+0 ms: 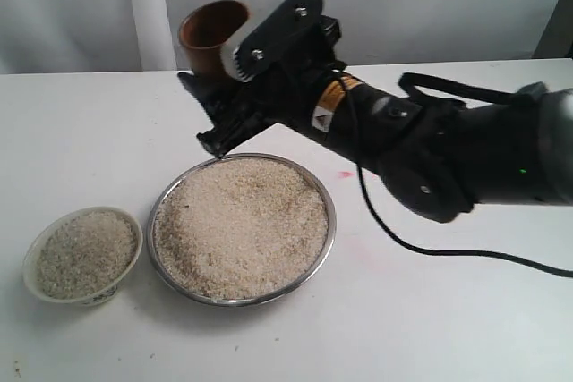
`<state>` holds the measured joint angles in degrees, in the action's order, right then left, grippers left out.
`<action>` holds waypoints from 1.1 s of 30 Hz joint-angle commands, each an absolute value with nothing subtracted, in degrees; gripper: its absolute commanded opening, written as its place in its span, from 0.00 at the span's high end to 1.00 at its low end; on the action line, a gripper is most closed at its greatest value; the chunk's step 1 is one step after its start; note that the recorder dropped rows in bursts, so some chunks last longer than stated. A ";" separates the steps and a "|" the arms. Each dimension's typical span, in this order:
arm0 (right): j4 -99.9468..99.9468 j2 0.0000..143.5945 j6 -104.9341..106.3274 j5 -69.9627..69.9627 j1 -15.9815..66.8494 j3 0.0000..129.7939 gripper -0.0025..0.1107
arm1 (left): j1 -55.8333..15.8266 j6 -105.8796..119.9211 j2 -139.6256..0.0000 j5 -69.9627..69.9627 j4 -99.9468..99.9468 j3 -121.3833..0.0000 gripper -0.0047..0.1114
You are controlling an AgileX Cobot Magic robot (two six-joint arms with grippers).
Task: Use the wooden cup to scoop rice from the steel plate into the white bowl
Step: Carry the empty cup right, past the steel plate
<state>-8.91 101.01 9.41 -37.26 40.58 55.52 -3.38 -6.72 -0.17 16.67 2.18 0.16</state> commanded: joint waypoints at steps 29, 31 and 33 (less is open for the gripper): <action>23.42 86.09 20.34 -48.32 35.21 26.13 0.98 | -3.61 -7.08 0.00 16.35 1.90 0.00 0.96; 23.42 88.79 19.49 -49.54 33.62 26.13 0.98 | -3.61 -7.08 0.00 16.35 1.90 0.00 0.96; 23.30 91.43 18.67 -51.25 32.20 26.13 0.98 | -3.61 -7.08 0.00 16.35 1.90 0.00 0.96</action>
<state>23.44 88.69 19.69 -47.75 34.03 26.25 -3.38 -6.72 -0.17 16.67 2.18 0.16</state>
